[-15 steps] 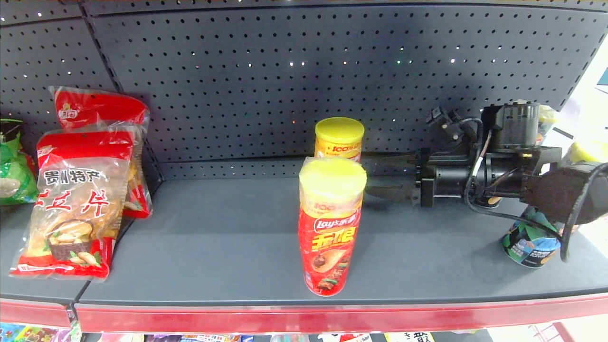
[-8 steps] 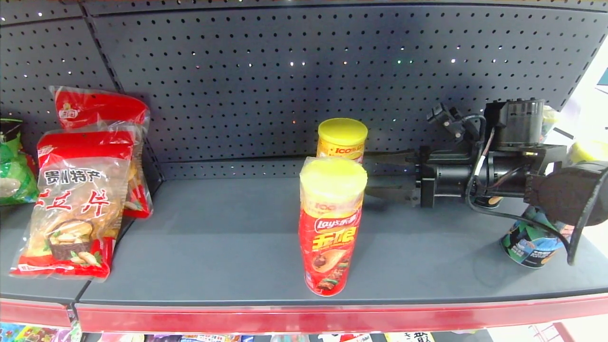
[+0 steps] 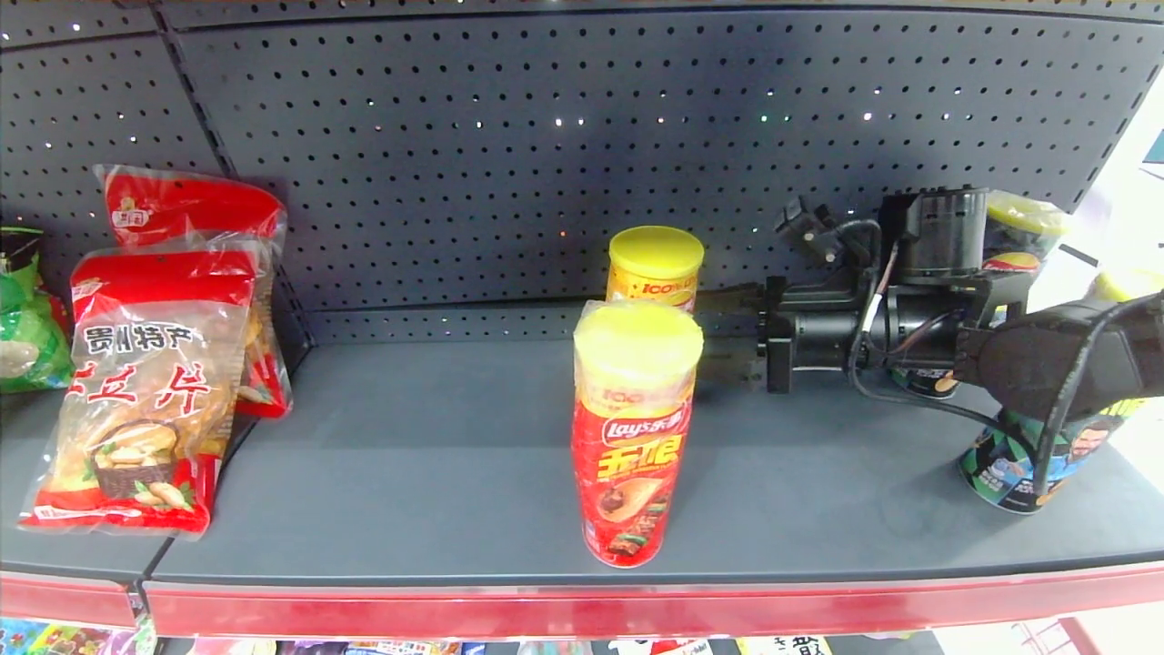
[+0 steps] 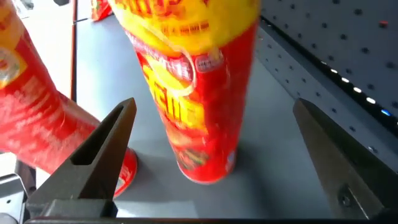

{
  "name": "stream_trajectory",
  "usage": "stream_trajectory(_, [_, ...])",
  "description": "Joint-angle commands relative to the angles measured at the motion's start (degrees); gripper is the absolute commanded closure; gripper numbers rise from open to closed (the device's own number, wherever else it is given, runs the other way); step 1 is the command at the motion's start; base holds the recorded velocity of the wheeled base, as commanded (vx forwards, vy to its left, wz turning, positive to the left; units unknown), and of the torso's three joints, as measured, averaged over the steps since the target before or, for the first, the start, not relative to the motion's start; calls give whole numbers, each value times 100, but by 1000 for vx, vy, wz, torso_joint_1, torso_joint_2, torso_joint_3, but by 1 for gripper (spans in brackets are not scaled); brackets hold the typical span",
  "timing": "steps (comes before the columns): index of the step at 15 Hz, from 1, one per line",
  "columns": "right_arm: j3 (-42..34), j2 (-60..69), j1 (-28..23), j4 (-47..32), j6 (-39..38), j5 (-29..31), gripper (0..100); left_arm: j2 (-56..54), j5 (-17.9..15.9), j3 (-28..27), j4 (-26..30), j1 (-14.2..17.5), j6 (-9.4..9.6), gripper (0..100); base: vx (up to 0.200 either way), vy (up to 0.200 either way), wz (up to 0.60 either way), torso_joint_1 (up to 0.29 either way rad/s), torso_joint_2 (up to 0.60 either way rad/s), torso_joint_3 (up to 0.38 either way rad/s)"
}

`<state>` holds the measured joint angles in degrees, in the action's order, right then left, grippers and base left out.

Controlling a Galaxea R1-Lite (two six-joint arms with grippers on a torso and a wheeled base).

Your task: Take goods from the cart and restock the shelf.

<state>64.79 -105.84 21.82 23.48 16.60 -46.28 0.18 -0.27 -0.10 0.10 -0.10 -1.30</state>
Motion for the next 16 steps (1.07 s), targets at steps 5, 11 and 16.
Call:
stream_trajectory(5, [508,-517,384,-19,-8,-4,0,8,0,1,-1,1,-1,0,0,0,0,0,0,0])
stream_trajectory(11, [737,-763,455,-19,10,-13,0,8,0,1,-1,1,-1,0,0,0,0,0,0,0])
stream_trajectory(16, [868,-816,419,-10,45,-92,0,8,0,1,-1,1,-1,0,0,0,0,0,0,0])
